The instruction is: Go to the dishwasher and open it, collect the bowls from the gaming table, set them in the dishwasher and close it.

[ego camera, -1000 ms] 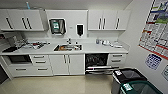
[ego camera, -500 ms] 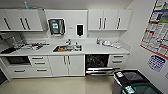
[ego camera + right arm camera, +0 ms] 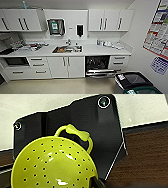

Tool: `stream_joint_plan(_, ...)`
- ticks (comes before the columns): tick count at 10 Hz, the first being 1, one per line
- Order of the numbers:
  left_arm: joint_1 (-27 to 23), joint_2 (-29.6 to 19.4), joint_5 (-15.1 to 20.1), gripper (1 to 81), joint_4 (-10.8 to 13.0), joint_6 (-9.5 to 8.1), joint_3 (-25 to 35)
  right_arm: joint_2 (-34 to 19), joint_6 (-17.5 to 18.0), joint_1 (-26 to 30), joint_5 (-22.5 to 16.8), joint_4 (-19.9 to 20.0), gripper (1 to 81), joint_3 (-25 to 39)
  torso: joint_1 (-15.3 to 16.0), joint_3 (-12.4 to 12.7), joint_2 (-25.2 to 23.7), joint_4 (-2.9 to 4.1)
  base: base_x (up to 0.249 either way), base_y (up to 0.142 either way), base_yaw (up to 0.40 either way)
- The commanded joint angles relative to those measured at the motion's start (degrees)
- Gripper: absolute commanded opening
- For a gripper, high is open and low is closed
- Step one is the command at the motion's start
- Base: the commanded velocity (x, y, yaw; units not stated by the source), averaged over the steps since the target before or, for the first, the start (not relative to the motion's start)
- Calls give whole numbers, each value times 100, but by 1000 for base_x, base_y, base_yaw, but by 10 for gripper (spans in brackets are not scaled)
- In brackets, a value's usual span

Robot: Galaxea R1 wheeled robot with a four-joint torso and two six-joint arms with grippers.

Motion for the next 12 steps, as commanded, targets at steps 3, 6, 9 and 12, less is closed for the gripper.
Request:
stream_joint_plan(3, -300, -78, 217, 10, 55, 33, 72, -68, -24, 262, -402, -17, 10, 15, 0, 0, 0, 0, 105, 0, 0)
stream_joint_plan(6, -300, -78, 217, 10, 55, 33, 72, -68, -24, 254, -402, -17, 10, 14, 0, 0, 0, 0, 105, 0, 0)
stream_joint_plan(9, -300, -69, 217, 10, 55, 33, 72, -68, -24, 271, -411, -17, 10, 14, 0, 0, 0, 0, 105, 0, 0)
stream_joint_plan(12, -292, -69, 217, 10, 64, 33, 72, -77, -24, 280, -419, -26, 10, 14, 0, 0, 0, 0, 105, 0, 0)
